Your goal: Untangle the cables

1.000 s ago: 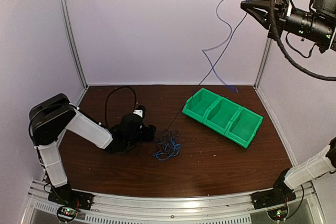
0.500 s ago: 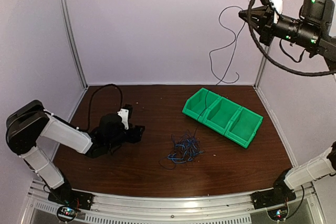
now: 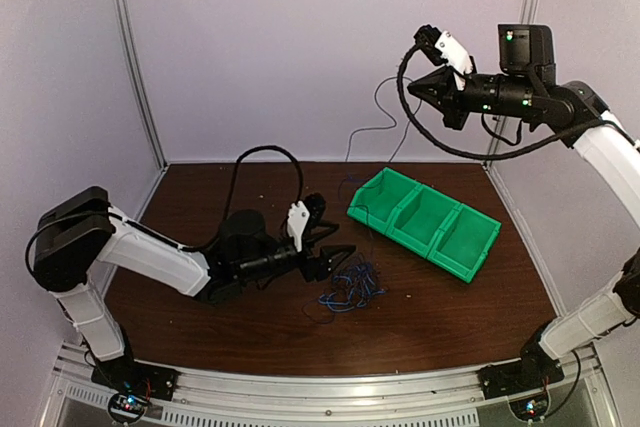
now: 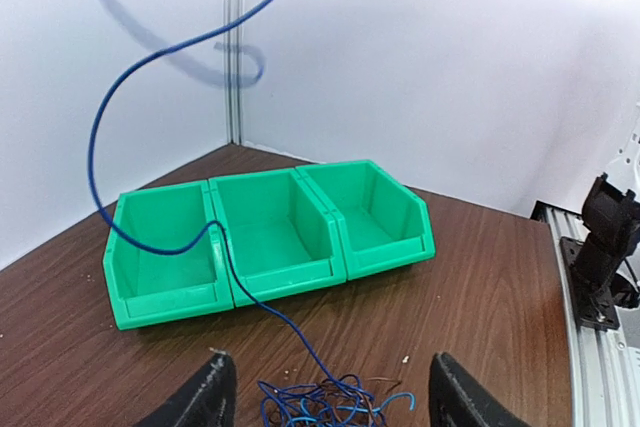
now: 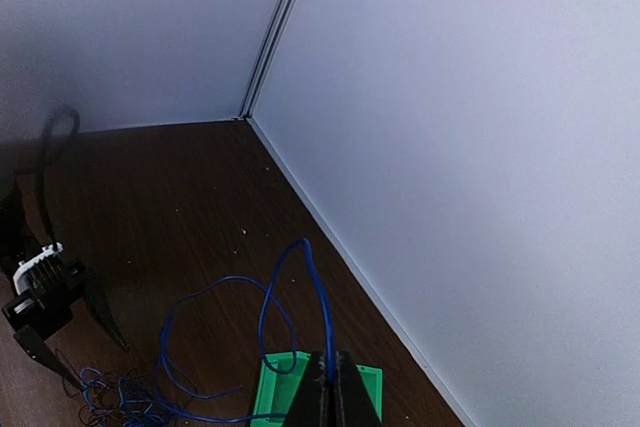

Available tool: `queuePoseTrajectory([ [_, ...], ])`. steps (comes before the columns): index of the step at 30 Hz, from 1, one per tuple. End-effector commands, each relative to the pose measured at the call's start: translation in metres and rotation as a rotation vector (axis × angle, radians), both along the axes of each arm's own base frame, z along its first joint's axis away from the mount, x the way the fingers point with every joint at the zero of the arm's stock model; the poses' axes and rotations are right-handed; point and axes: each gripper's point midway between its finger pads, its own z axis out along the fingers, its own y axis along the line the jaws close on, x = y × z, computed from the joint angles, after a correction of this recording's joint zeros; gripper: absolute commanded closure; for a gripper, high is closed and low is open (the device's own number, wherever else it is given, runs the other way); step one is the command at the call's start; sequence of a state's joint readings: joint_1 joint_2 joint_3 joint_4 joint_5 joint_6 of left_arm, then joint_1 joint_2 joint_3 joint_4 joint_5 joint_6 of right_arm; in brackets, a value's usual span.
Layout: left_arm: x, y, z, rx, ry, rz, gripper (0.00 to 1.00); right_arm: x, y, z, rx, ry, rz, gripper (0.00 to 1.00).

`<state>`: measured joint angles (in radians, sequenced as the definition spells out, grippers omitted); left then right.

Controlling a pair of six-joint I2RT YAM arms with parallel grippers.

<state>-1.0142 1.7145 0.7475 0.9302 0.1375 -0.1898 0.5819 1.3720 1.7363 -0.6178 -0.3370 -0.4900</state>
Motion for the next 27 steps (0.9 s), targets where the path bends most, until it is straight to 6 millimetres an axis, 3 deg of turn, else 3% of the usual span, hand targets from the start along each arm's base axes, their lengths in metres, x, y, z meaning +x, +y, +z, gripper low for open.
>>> queuePoseTrajectory([
  [1, 0.029, -0.012, 0.01, -0.049, -0.033, 0.1, 0.34, -0.008, -0.006, 0.024, 0.057, -0.042, 0.003, 1.0],
  [3, 0.038, -0.02, 0.006, -0.051, -0.021, 0.117, 0.34, -0.008, -0.006, 0.023, 0.057, -0.038, 0.003, 1.0],
  [9, 0.038, -0.059, -0.013, -0.069, 0.046, 0.002, 0.36, -0.008, -0.008, 0.024, 0.064, -0.034, 0.003, 1.0],
  [14, 0.057, -0.062, -0.027, -0.128, 0.092, 0.084, 0.4, -0.01, -0.01, 0.024, 0.074, -0.026, 0.014, 1.0],
  [16, 0.065, -0.063, -0.029, -0.141, 0.088, 0.115, 0.46, -0.009, -0.012, 0.023, 0.075, -0.025, 0.009, 1.0],
  [19, 0.073, -0.064, -0.025, -0.164, 0.07, 0.15, 0.59, -0.009, -0.015, 0.021, 0.08, -0.02, 0.003, 1.0],
  [27, 0.089, -0.073, -0.021, -0.156, 0.058, 0.168, 0.67, -0.009, -0.029, 0.017, 0.096, -0.012, -0.019, 1.0],
])
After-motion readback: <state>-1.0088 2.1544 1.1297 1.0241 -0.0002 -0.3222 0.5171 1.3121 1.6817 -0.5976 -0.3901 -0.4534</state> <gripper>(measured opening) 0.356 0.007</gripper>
